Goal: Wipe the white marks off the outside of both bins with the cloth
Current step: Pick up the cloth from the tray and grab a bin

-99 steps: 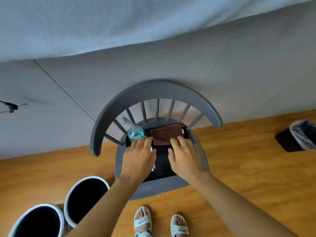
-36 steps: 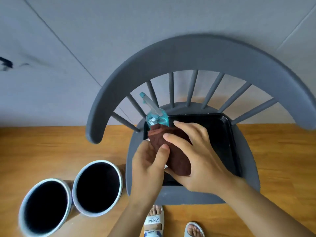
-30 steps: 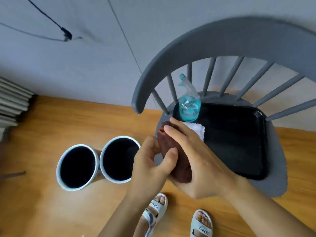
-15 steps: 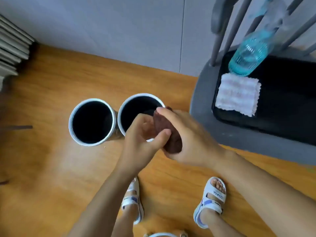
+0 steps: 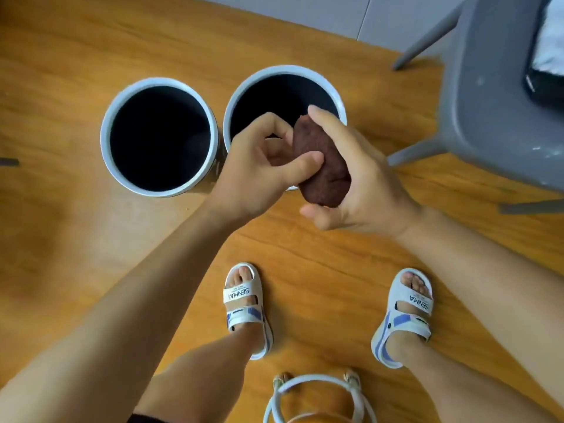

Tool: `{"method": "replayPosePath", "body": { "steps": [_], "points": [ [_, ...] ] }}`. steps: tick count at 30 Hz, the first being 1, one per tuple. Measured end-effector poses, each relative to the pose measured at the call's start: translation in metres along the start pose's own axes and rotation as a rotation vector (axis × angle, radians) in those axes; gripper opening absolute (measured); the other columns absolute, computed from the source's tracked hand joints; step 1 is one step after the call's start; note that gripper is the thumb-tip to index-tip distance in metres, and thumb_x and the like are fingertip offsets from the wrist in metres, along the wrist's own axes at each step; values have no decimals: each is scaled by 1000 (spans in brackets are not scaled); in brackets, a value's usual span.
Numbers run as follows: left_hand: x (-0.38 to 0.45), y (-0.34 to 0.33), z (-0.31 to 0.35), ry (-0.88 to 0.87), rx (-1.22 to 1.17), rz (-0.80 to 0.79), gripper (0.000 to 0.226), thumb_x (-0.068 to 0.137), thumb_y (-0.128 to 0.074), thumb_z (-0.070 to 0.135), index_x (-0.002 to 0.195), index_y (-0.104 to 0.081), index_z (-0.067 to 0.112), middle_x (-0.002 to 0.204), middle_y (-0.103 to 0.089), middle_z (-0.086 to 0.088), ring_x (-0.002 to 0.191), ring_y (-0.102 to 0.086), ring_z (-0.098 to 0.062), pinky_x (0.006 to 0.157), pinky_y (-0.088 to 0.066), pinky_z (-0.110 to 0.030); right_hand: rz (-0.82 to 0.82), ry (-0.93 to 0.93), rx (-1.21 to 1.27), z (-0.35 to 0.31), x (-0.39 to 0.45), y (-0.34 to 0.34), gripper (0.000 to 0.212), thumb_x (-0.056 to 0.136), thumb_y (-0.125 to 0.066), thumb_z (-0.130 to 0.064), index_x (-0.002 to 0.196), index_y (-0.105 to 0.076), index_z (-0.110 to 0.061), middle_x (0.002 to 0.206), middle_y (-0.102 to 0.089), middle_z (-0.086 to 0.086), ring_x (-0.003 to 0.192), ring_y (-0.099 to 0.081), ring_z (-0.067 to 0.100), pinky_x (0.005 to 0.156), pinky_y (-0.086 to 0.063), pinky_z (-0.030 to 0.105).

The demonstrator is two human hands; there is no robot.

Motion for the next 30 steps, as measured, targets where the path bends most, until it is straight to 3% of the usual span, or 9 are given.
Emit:
{"method": "replayPosePath", "body": {
  "steps": [3, 7, 12, 17, 21, 24, 26, 28, 30],
  "points": [
    [17, 6, -25, -2, 67, -17, 36, 85, -80, 15, 97, -52, -3, 84, -73, -16, 79, -75, -31, 66, -61, -44, -17, 17, 21, 30, 11, -15, 104, 76, -80, -49, 157, -37, -2, 149, -49, 4, 139, -50, 12, 116, -39, 24],
    [41, 14, -53, -50, 99, 22, 36, 83, -80, 20, 95, -53, 0, 82, -74, -14, 78, -75, -28, 65, -61, -37, -38, 58, 16, 68, 32, -26, 104, 72, -84, -44, 159, -37, -13, 150, -52, 3, 137, -52, 11, 114, -43, 27],
    [60, 13, -82, -141, 112, 87, 39, 82, -81, 22, 97, -54, -1, 83, -74, -18, 77, -75, -33, 74, -62, -54, -26, 142, 27, 99, 49, -37, 98, 70, -89, -37, 155, -42, -19, 147, -54, -9, 136, -53, 7, 112, -45, 26],
    [68, 10, -95, -220, 35, 97, 32, 84, -79, 23, 97, -57, 4, 84, -74, -19, 78, -75, -35, 73, -62, -46, 66, 182, 116, 112, 56, -42, 85, 75, -90, -17, 148, -48, -15, 137, -58, -6, 129, -59, 15, 106, -51, 30],
    [67, 9, -98, -263, -13, 38, 26, 89, -76, 18, 99, -57, 4, 88, -75, -21, 83, -75, -36, 73, -61, -37, 93, 186, 112, 110, 55, -46, 81, 76, -89, -15, 146, -50, -15, 131, -61, -1, 120, -64, 20, 101, -56, 39],
    [65, 11, -101, -237, 10, -43, 29, 94, -71, 30, 106, -60, 6, 96, -76, -16, 93, -75, -31, 82, -61, -38, 130, 155, 56, 103, 48, -40, 77, 75, -88, -20, 143, -53, -22, 127, -63, -7, 115, -65, 13, 97, -57, 35],
    [60, 16, -109, -241, 211, -100, 36, 99, -58, 47, 112, -66, 14, 102, -75, -4, 98, -73, -19, 84, -60, -36, 140, 124, -24, 96, 40, -29, 76, 76, -87, -23, 143, -52, -26, 125, -61, -13, 113, -63, 5, 94, -56, 29],
    [49, 22, -128, -297, 702, -171, 43, 97, -49, 64, 112, -66, 28, 101, -71, 14, 97, -67, -4, 80, -55, -26, 128, 83, -101, 87, 26, -18, 80, 74, -86, -31, 145, -48, -32, 124, -58, -20, 111, -59, -4, 88, -55, 19],
    [41, 23, -153, -274, 1166, -317, 45, 92, -52, 69, 119, -59, 33, 103, -66, 19, 94, -62, -3, 79, -53, -26, 114, 44, -148, 76, 10, -6, 85, 71, -85, -41, 145, -42, -38, 120, -55, -23, 106, -59, -4, 83, -56, 18]
  ]
}}
Point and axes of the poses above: each hand's wrist, its own x-axis towards the middle knuckle, its own y-axis out of the back of the hand, z = x × y, the point moved 2 cm from there along x, towards the middle knuckle
